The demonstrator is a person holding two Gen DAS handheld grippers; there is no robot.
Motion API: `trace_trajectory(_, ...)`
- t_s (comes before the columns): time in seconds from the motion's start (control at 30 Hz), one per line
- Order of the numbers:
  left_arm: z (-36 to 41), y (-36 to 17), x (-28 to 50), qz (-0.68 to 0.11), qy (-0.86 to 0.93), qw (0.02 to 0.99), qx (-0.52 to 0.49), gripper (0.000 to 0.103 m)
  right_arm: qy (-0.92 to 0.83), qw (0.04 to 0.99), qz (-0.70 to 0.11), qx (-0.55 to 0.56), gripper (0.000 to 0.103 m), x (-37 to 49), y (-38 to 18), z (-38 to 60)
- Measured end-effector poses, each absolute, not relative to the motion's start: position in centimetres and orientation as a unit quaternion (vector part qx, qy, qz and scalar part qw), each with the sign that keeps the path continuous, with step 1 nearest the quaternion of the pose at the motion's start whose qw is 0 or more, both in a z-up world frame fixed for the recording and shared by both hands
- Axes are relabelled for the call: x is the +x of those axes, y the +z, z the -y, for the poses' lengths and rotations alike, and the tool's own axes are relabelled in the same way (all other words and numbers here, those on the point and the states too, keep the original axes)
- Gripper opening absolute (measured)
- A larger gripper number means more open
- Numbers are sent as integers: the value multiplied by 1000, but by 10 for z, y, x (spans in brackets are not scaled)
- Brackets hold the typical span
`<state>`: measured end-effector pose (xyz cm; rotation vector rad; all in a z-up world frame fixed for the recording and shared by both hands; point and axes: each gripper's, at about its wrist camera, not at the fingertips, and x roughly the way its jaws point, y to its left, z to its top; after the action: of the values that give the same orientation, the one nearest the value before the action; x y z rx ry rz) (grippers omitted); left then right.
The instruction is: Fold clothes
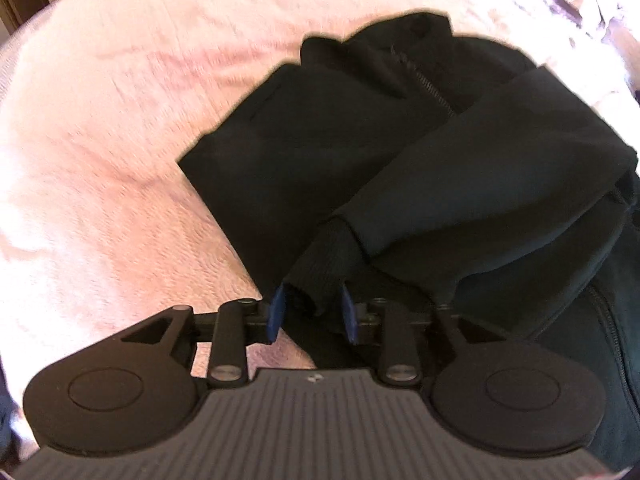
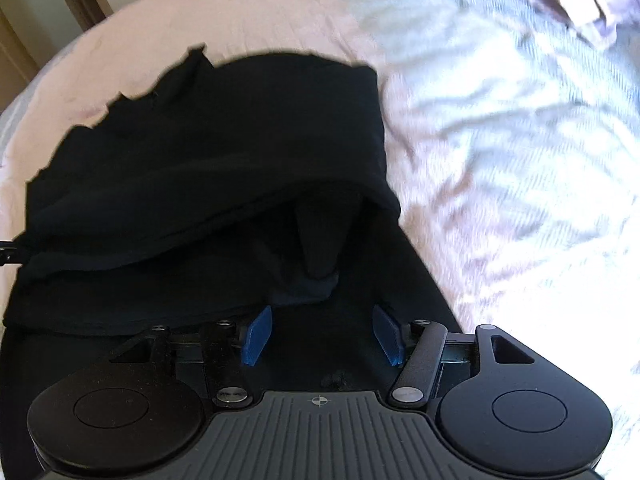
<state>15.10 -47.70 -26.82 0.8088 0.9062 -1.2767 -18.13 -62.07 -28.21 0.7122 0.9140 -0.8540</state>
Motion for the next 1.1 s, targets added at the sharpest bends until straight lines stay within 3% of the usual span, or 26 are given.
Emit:
trace_trajectory(0.27, 470, -259, 117, -361, -603, 614, 359, 30, -395, 768, -347, 365, 59, -170, -295, 645)
trace_trajectory(0.3, 471, -261, 114, -362, -605, 609, 362, 30, -398, 766, -335, 378, 44, -170, -300, 651)
trace_trajectory(0.33, 471, -262, 111, -363, -607, 606, 363, 30, -407, 747, -314, 421, 17, -176, -309, 658)
trace_trajectory(0.43, 467, -259, 106, -361, -615, 603, 359, 30, -413, 689, -183, 567, 12, -208, -318, 666)
trace_trajectory(0.53, 460, -260, 105, -362, -618, 597, 360, 30, -423, 672, -153, 588, 11, -225, -313, 659)
trace_trajectory(0.77, 429, -269, 77, -286, -635, 557, 452, 36, -440, 670, -217, 558, 14, -231, -318, 653)
trace_trajectory(0.83, 413, -276, 71, -265, -625, 548, 490, 37, -439, 677, -225, 546, 22, -230, -315, 649)
trace_trajectory(1.1, 407, -312, 49, -180, -578, 570, 556, 40, -439, 687, -249, 523, 33, -218, -314, 629)
